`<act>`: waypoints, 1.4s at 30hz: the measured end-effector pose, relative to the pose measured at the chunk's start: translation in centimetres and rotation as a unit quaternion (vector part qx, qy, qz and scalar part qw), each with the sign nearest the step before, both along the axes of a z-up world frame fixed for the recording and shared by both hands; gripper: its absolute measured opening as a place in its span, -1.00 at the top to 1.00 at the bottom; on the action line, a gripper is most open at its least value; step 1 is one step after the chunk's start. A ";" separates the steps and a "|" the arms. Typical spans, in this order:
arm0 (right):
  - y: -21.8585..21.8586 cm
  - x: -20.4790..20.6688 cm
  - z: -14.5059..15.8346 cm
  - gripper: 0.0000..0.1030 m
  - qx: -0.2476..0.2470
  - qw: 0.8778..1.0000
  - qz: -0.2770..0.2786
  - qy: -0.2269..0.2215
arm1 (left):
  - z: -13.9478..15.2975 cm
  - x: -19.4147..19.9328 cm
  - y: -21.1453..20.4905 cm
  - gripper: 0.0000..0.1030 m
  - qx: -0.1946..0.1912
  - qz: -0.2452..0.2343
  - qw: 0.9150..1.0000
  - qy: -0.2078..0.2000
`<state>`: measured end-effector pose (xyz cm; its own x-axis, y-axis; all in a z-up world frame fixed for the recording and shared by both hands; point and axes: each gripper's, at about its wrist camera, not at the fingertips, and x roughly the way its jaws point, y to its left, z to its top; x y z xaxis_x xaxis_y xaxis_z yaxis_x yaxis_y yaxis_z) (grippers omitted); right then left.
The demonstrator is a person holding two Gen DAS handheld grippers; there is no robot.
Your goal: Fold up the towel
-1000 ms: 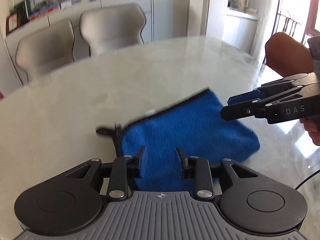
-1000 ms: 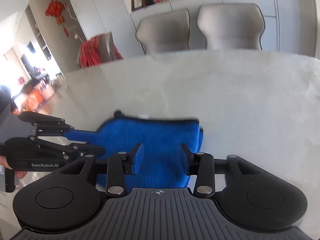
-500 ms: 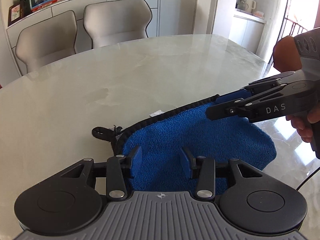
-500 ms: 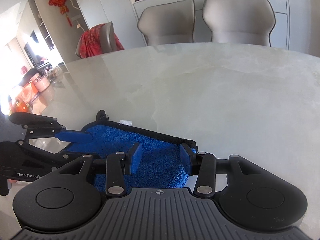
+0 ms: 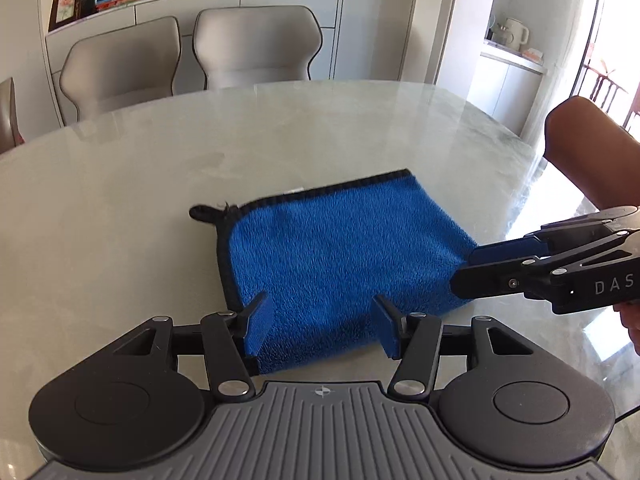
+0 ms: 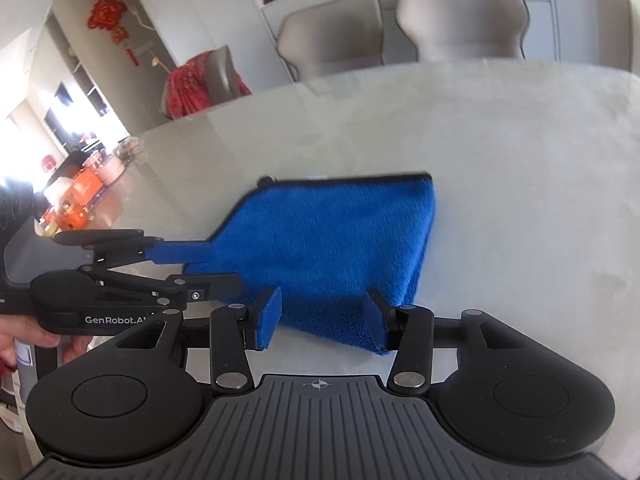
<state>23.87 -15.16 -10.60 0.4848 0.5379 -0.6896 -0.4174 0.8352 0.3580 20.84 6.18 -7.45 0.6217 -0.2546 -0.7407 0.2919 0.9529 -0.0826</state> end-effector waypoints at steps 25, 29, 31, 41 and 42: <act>-0.3 -3.1 1.8 -0.17 -0.082 0.996 -0.038 -0.009 | 1.4 -2.1 0.5 -0.43 -0.029 0.092 0.995 0.008; 0.5 -5.3 3.6 -0.44 -0.113 0.992 -0.052 -0.027 | 2.1 -3.5 0.6 -0.43 -0.029 0.118 0.992 0.029; 0.4 -6.2 4.3 -0.75 -0.106 0.992 -0.067 -0.021 | 2.6 -4.3 0.8 -0.43 -0.038 0.125 0.991 0.038; 0.4 -10.2 7.2 -0.99 -0.129 0.985 -0.108 -0.025 | 5.2 -8.3 -0.3 -0.55 -0.015 0.149 0.988 0.048; 0.3 -10.5 7.4 -0.99 -0.131 0.985 -0.110 -0.026 | 5.4 -8.6 -0.5 -0.58 -0.013 0.149 0.988 0.046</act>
<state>13.35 -14.82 -3.19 0.6078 0.2225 -0.7623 -0.2285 0.9684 0.1005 12.19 5.71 -2.05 0.6030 -0.0903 -0.7926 -0.0107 0.9926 -0.1213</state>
